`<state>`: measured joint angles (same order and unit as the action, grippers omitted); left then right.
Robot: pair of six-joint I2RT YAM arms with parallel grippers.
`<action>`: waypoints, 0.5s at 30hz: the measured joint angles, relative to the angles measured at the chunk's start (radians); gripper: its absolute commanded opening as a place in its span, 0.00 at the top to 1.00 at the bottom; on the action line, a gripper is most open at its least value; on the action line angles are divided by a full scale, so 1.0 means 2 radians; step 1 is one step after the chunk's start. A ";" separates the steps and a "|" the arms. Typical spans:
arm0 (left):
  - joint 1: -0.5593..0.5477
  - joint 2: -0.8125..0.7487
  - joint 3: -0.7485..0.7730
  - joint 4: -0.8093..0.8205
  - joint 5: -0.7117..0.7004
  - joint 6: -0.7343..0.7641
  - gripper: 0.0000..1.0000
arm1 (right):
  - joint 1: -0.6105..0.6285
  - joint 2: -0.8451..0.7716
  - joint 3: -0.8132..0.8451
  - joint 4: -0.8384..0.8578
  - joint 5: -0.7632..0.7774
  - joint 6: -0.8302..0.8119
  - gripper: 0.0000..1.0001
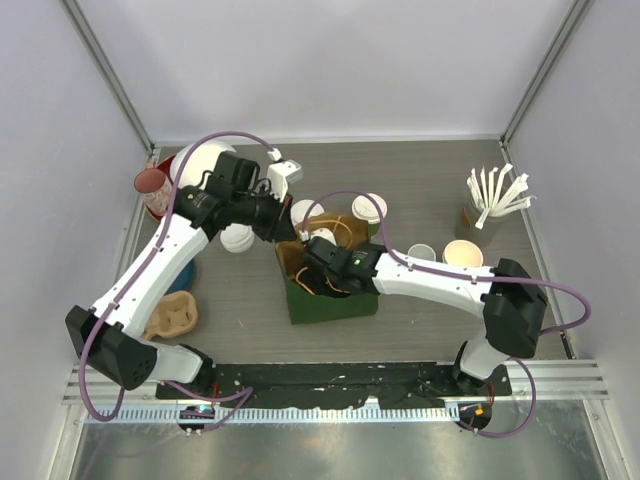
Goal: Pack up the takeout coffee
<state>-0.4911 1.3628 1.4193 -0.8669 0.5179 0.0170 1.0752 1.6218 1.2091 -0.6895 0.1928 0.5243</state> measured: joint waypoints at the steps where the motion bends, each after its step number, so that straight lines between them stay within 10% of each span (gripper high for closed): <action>1: 0.000 0.000 0.000 -0.001 0.000 0.002 1.00 | 0.002 -0.004 0.000 0.000 0.004 -0.002 0.12; 15: -0.003 0.002 0.008 -0.015 -0.001 0.031 1.00 | 0.013 -0.071 0.000 0.018 0.060 -0.036 0.10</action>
<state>-0.4965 1.3678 1.4349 -0.8967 0.5167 0.0788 1.1007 1.4803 1.2095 -0.6544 0.3126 0.4526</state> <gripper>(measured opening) 0.009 0.895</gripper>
